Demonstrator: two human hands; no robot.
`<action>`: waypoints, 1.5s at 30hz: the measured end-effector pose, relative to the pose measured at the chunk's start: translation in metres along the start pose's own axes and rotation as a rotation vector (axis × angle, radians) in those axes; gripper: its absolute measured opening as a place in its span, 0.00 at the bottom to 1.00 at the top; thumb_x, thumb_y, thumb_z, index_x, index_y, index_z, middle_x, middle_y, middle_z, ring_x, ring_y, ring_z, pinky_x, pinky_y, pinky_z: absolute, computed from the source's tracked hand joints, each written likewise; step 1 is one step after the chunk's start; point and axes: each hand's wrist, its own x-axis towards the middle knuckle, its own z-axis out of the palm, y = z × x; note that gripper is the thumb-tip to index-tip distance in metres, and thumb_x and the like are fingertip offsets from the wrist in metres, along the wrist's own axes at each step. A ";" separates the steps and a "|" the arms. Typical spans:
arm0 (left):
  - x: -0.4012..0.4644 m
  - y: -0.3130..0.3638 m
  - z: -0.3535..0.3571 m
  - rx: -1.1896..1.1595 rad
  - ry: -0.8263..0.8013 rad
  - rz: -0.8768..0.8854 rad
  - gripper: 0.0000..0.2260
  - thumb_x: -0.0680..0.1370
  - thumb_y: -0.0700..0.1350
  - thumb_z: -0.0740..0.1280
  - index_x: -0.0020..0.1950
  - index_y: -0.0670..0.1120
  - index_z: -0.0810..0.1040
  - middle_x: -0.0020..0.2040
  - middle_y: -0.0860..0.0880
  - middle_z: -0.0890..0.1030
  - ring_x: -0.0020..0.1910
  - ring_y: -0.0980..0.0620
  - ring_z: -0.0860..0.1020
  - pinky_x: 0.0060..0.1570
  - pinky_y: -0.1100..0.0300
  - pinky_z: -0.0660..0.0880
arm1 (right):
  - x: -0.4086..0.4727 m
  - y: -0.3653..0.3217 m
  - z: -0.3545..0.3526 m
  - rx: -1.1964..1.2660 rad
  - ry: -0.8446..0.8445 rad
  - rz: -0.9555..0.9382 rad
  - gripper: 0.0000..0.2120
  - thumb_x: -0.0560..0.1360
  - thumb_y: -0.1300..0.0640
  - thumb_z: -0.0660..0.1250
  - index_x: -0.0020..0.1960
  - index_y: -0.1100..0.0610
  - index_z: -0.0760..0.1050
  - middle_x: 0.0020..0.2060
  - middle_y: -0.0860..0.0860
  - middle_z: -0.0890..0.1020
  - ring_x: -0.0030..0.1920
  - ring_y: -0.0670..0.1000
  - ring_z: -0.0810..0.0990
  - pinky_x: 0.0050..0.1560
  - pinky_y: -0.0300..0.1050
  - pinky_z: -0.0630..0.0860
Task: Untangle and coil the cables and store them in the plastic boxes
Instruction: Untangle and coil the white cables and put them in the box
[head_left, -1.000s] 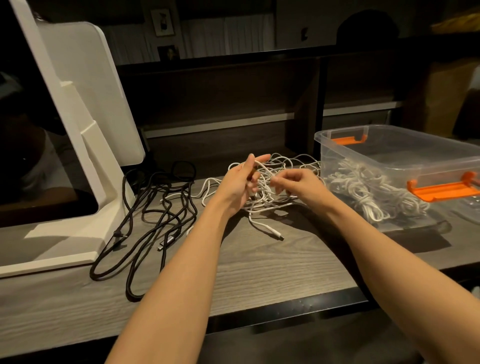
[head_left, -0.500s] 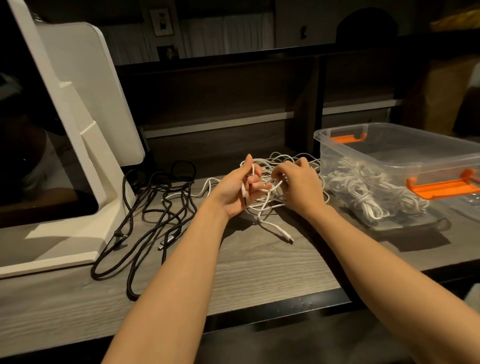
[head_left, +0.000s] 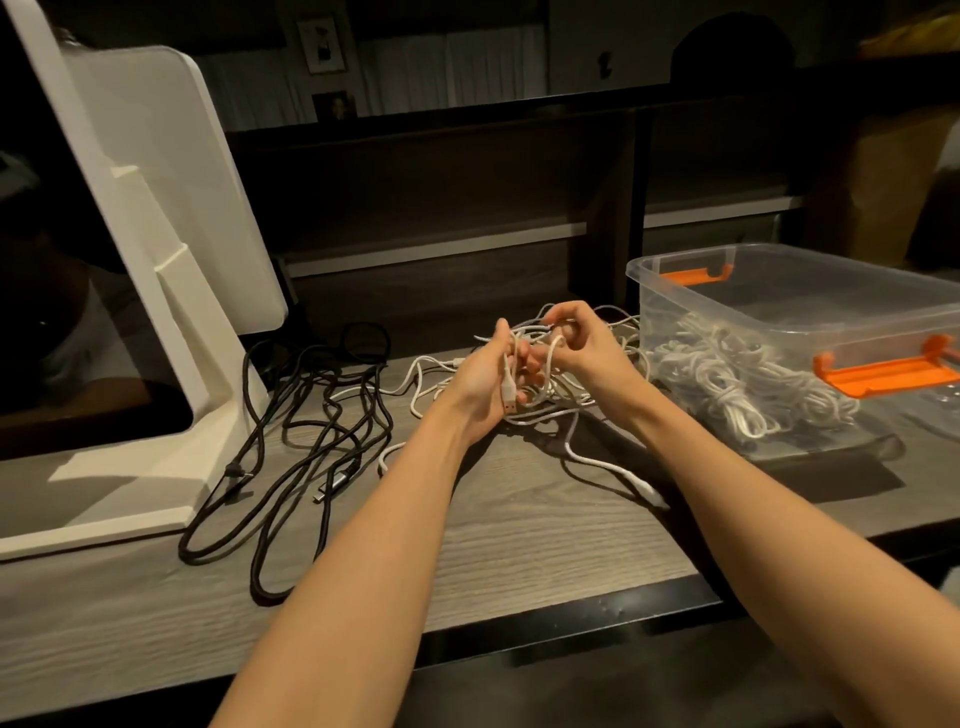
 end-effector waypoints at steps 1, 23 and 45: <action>0.001 -0.001 0.000 0.049 0.001 -0.001 0.21 0.84 0.56 0.50 0.52 0.42 0.76 0.47 0.43 0.77 0.43 0.51 0.74 0.44 0.59 0.73 | -0.001 -0.002 0.003 -0.023 -0.029 -0.008 0.15 0.74 0.68 0.67 0.55 0.55 0.69 0.36 0.50 0.72 0.37 0.44 0.75 0.42 0.37 0.76; -0.003 0.000 -0.012 0.630 -0.081 0.066 0.08 0.78 0.48 0.68 0.41 0.47 0.79 0.25 0.55 0.67 0.24 0.57 0.62 0.26 0.66 0.60 | 0.006 0.024 -0.012 -0.634 -0.044 -0.061 0.06 0.75 0.61 0.69 0.51 0.58 0.82 0.46 0.50 0.81 0.46 0.44 0.76 0.46 0.32 0.71; 0.015 -0.015 -0.024 1.388 0.390 0.218 0.16 0.83 0.48 0.59 0.71 0.54 0.70 0.62 0.46 0.78 0.60 0.43 0.76 0.50 0.52 0.72 | -0.003 -0.007 -0.008 -0.246 0.031 -0.099 0.06 0.75 0.65 0.66 0.40 0.60 0.74 0.30 0.53 0.73 0.31 0.45 0.71 0.34 0.36 0.71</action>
